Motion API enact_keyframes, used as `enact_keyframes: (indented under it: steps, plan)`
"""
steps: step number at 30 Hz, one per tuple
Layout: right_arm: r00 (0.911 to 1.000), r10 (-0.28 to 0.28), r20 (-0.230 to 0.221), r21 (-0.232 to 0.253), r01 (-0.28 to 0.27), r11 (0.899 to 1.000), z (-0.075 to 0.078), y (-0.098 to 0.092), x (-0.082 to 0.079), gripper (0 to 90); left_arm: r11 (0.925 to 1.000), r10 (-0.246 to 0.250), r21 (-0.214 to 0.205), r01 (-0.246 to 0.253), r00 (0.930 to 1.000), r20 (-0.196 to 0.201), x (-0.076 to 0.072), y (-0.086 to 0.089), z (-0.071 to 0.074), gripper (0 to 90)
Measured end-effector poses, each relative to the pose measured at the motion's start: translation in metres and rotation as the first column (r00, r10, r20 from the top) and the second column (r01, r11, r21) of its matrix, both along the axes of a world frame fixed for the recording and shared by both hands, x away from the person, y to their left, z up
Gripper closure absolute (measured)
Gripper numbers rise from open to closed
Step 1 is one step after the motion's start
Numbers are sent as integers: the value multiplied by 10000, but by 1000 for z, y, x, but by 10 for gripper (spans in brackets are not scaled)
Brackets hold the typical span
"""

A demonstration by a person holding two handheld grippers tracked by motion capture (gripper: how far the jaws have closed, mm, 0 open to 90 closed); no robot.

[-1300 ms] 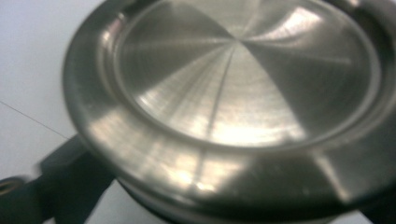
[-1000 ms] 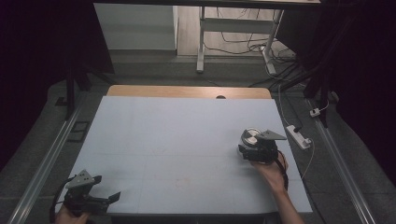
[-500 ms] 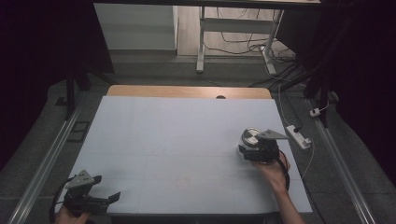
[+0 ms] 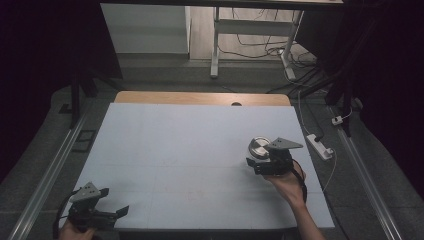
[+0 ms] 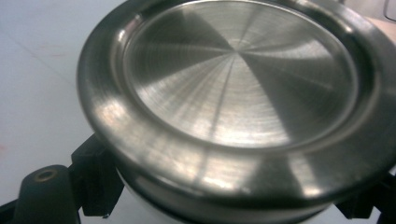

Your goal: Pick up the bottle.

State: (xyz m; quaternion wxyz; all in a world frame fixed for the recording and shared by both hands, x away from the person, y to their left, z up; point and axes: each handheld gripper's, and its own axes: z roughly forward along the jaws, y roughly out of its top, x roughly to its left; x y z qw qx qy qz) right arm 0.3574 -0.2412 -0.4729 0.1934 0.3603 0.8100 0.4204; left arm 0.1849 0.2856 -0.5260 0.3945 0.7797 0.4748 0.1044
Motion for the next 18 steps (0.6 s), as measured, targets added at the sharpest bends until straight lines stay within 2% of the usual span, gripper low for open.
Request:
enact_keyframes:
  steps: [7,18]
  plan:
    - [9963,864,-17,107,-864,9962,10,25,-9,149,10000,-18,-37,18,10000,2,0,0,0,0]
    - [9804,1971,75,81,-1971,9803,20,67,-16,149,9999,-37,-107,37,10000,-2,0,1,0,0]
